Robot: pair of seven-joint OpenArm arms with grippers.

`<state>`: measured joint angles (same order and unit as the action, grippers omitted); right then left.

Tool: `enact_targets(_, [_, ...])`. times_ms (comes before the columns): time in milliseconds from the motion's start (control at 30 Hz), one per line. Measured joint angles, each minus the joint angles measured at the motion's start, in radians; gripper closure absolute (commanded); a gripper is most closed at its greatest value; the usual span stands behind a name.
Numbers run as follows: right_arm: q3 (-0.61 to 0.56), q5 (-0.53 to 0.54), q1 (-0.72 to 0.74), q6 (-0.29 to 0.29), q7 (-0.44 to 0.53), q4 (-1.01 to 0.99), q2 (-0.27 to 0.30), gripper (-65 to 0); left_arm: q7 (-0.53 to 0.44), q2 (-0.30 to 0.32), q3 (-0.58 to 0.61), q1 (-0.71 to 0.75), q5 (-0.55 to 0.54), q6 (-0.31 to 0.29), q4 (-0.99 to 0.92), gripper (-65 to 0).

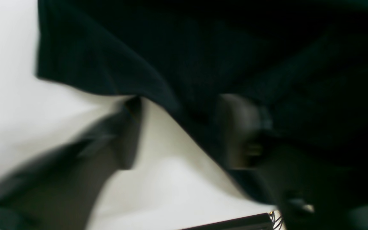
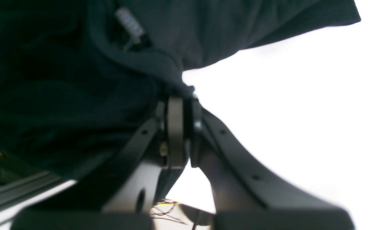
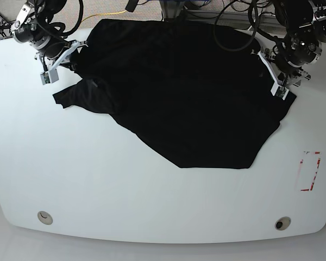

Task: Fold the T-shirt properly
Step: 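Grasp the opposite shirt edge with the left gripper and stretch it apart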

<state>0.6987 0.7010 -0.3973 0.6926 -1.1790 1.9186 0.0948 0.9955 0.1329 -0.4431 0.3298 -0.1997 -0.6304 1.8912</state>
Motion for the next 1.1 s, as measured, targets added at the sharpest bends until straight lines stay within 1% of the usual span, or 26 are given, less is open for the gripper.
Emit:
enact_targets(67, [0.000,-0.005,0.006,0.000,-0.001,-0.038,0.002,0.0,0.002,-0.001,-0.034,0.000,0.000,0.000,0.003,-42.8])
enact_targets(100, [0.000,-0.009,0.008,0.000,0.000,-0.051,0.002,0.0,0.006,0.001,-0.048,0.000,0.002,-0.009,0.003,-42.8])
enact_targets(133, [0.000,-0.009,0.008,0.000,-0.001,-0.060,0.002,0.0,0.005,0.002,-0.064,-0.004,0.004,-0.028,0.002,-42.8])
enact_targets(167, [0.000,-0.009,0.008,0.000,-0.001,-0.069,0.002,0.0,0.006,0.004,-0.088,-0.012,0.004,-0.061,0.000,-42.8])
enact_targets(200, [0.000,-0.009,0.008,0.000,-0.004,-0.074,0.001,0.0,0.008,0.006,-0.111,-0.023,0.005,-0.068,-0.002,-42.8])
enact_targets(333, [0.000,-0.008,0.012,0.000,-0.003,-0.077,0.000,0.0,0.013,0.007,-0.195,-0.093,0.014,-0.067,-0.033,-42.8])
enact_targets(433, [0.000,-0.008,0.017,0.000,-0.003,-0.076,0.000,0.0,0.050,0.003,-0.237,-0.159,0.004,-0.068,-0.122,-42.8])
enact_targets(500, [-0.003,-0.008,0.017,0.000,-0.003,-0.076,-0.001,0.0,0.053,-0.001,-0.283,-0.193,0.003,-0.071,-0.179,-42.8])
enact_targets(567, [-0.003,-0.007,0.019,0.000,-0.003,-0.076,-0.001,0.0,0.053,0.014,-0.327,-0.221,0.004,-0.067,-0.227,-42.8])
enact_targets(600, [-0.004,-0.007,0.019,0.000,-0.003,-0.076,0.000,0.0,0.052,0.033,-0.344,-0.236,0.003,-0.068,-0.262,-42.8])
enact_targets(733, [-0.003,-0.007,0.016,0.000,-0.003,-0.076,0.004,0.0,0.058,0.087,-0.362,-0.302,0.019,-0.066,-0.403,-42.8])
enact_targets(767, [-0.003,-0.009,0.016,0.000,-0.003,-0.076,0.002,0.0,0.057,0.092,-0.360,-0.315,0.017,-0.066,-0.432,-42.8])
enact_targets(900, [-0.004,-0.006,0.014,0.000,-0.003,-0.076,0.002,0.0,0.034,0.103,-0.362,-0.343,-0.004,-0.067,-0.513,-42.8])
enact_targets(1100, [-0.004,-0.005,0.014,0.000,-0.011,-0.072,-0.001,0.0,0.025,0.112,-0.356,-0.369,-0.002,-0.067,-0.550,-42.8])
